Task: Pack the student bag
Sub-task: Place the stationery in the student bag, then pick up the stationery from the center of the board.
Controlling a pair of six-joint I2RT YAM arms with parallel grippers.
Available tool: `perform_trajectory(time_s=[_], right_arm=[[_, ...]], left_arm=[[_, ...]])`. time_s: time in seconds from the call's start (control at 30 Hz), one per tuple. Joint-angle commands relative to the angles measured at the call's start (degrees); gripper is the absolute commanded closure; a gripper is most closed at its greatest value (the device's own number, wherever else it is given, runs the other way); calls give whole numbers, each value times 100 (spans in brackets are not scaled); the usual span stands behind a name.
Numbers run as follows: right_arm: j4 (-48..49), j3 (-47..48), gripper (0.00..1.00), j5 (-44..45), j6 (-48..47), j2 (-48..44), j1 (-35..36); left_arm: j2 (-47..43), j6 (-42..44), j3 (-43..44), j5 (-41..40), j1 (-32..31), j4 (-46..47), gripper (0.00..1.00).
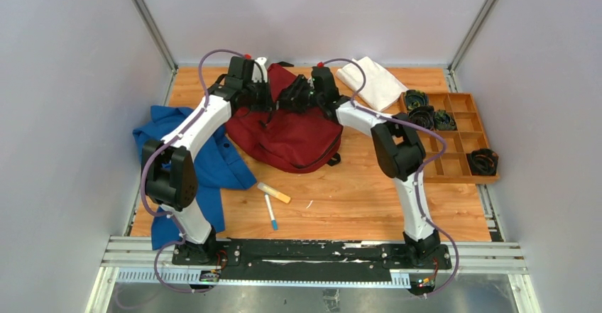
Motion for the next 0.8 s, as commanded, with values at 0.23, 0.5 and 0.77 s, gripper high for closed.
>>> perform_trajectory(time_s=[0.23,0.5,0.77], right_arm=[[-599,-2245,51,-838,-1975,-2524,-37],[-3003,-3363,54,217,-5329,-3968,1399],[-2827,-3625,37,1512,-5866,-3619,2704]], left_arm=[[-274,31,-122,368,1,-175,100],[-788,-296,-1077,458,1,419,100],[-434,-172,-575,706,92,68,100]])
